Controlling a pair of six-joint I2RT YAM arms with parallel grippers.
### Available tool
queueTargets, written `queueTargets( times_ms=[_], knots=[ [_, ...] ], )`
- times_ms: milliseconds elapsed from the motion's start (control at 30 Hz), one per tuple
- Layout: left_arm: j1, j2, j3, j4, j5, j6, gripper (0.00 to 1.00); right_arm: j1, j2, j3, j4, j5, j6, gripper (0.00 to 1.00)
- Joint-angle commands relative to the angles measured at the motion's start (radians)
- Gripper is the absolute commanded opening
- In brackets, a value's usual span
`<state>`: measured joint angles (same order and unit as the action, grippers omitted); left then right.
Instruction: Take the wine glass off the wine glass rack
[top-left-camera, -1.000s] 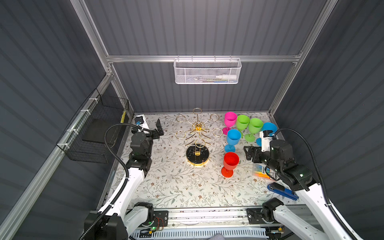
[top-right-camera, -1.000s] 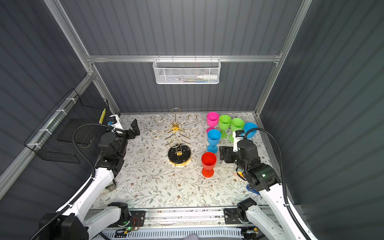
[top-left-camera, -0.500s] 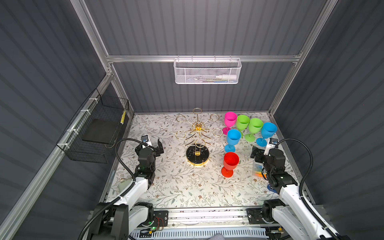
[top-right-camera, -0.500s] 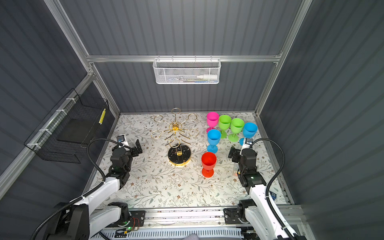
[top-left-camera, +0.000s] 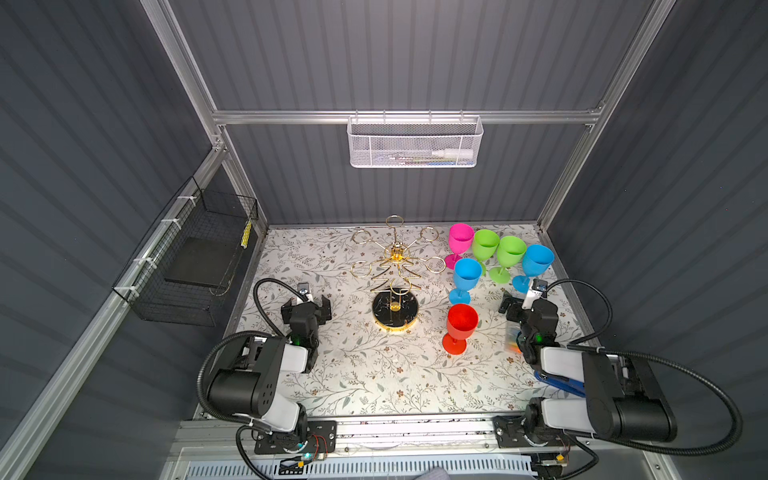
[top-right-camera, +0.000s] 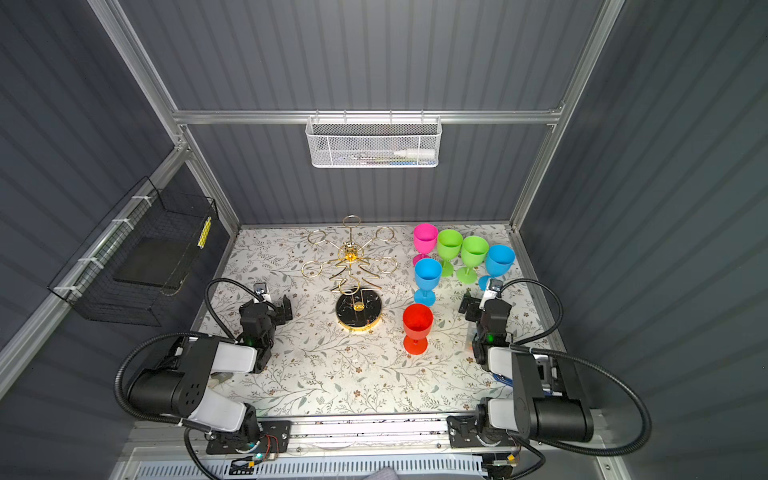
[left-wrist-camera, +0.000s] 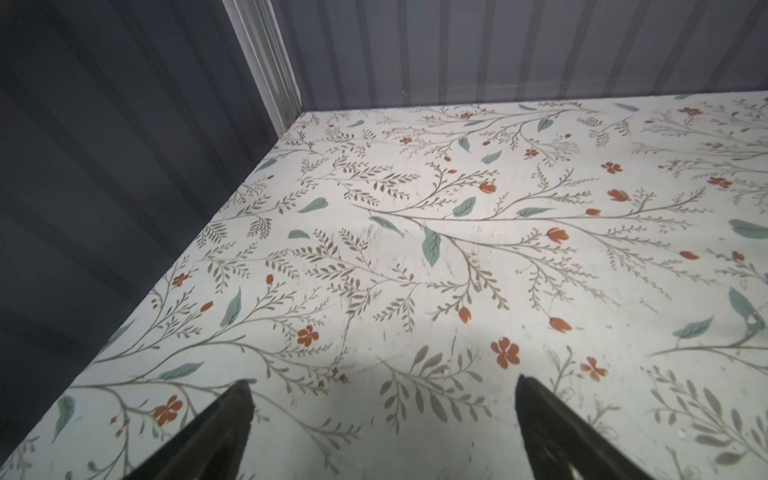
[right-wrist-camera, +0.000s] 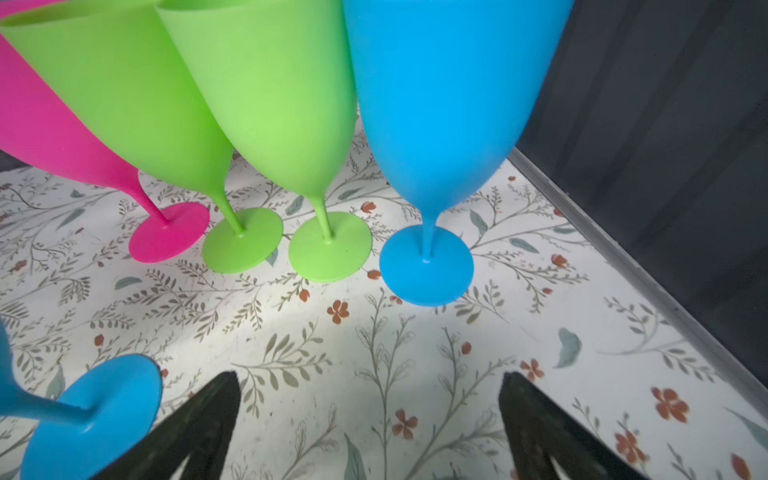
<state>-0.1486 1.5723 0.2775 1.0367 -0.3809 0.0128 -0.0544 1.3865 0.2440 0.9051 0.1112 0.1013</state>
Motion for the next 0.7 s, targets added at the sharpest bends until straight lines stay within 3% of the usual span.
queueTargets(
  times_ms=[0,67,133,333,533,667],
  knots=[
    [0.004,0.105,0.023,0.186,0.047,0.047,1.00,-0.005,0.058,-0.016,0.246,-0.047,-0.029,0.99],
    [0.000,0.170,0.024,0.261,0.041,0.060,1.00,-0.005,0.065,-0.025,0.258,-0.045,-0.026,0.99],
    [-0.002,0.129,0.037,0.151,0.054,0.047,1.00,-0.005,0.069,-0.025,0.265,-0.052,-0.032,0.99],
    [-0.002,0.144,0.041,0.174,0.038,0.045,1.00,-0.004,0.062,0.029,0.151,-0.003,-0.013,0.99],
    [-0.002,0.153,0.042,0.191,0.040,0.050,1.00,-0.001,0.069,-0.002,0.221,-0.006,-0.022,0.99],
    [-0.002,0.152,0.049,0.176,0.039,0.050,1.00,0.022,0.066,0.019,0.178,0.006,-0.043,0.99]
  ],
)
